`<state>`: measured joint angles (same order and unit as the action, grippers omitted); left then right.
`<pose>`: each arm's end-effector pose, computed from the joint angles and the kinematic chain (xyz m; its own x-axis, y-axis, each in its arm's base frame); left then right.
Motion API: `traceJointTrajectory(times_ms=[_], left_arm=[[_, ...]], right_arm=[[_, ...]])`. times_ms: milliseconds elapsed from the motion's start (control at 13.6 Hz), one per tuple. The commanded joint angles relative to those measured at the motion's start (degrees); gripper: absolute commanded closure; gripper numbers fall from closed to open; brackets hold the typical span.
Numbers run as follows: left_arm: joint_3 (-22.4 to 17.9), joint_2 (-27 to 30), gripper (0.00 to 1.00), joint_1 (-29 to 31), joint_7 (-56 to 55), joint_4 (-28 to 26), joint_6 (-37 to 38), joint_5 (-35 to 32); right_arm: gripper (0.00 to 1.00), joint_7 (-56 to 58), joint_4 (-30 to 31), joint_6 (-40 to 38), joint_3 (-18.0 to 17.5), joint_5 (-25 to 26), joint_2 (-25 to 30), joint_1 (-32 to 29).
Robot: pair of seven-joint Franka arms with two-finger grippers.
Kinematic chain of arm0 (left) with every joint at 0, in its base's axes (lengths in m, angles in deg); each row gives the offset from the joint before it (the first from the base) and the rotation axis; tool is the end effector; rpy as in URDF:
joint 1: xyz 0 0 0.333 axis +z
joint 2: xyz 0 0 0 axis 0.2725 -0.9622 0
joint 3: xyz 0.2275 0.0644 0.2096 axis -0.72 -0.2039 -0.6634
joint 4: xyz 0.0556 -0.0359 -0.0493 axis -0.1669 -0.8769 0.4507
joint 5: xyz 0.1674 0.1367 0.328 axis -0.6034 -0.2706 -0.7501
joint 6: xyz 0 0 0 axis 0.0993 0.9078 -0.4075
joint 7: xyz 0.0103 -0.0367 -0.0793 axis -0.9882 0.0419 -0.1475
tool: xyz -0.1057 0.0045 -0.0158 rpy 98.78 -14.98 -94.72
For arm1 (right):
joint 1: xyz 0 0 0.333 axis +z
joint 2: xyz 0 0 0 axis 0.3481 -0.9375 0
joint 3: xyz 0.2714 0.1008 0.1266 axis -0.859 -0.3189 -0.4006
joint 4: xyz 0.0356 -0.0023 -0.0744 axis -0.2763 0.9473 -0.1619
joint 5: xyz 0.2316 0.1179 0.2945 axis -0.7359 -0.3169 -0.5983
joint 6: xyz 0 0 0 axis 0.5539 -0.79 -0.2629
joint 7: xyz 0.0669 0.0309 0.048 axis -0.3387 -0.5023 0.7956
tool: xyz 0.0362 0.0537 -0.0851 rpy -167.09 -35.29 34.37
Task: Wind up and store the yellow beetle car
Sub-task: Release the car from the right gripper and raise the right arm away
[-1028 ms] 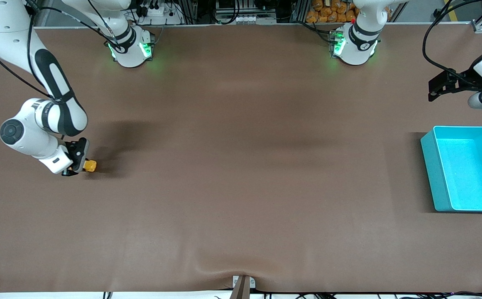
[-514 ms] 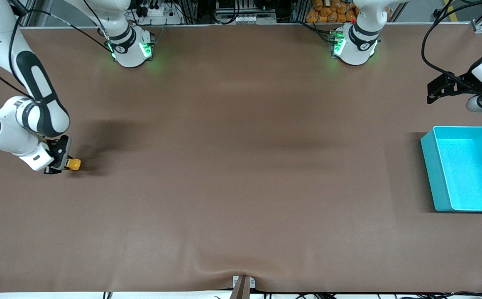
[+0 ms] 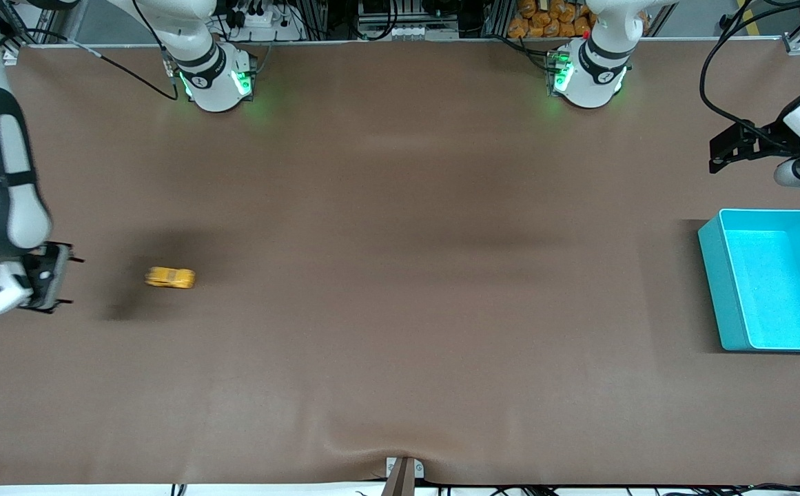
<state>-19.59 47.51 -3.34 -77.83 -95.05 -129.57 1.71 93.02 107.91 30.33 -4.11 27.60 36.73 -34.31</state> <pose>0.5468 -0.0395 0.6402 0.9896 -0.1324 -0.0571 -0.1352 -0.9897 -0.0482 0.6284 -0.2173 0.3030 0.1716 0.9850 0.0198 0.9772 -0.1677 -0.1300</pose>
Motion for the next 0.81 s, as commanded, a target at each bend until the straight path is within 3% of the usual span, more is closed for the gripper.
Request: traceJointTrajectory(times_ms=[0, 220, 514, 734], left_arm=[[0.4, -0.04, 0.0, 0.27, 0.44, 0.71, -0.46, -0.74], [0.4, -0.12, 0.0, 0.27, 0.35, 0.71, -1.25, -1.18], [0.23, -0.47, 0.0, 1.15, 0.61, 0.71, -1.34, -1.09], [0.23, -0.47, 0.0, 1.15, 0.52, 0.62, -1.34, -1.18]], right_arm=[[0.0, -0.68, -2.33, -2.1, -0.62, -0.66, -0.76, -2.32], [0.0, -0.77, -4.17, -4.46, -0.53, -0.75, 1.08, -2.94], [0.0, -4.89, -12.6, -12.72, -0.71, -0.84, 1.35, -2.59], [0.0, -8.05, -17.18, -14.31, -1.23, -1.45, 1.52, -0.06]])
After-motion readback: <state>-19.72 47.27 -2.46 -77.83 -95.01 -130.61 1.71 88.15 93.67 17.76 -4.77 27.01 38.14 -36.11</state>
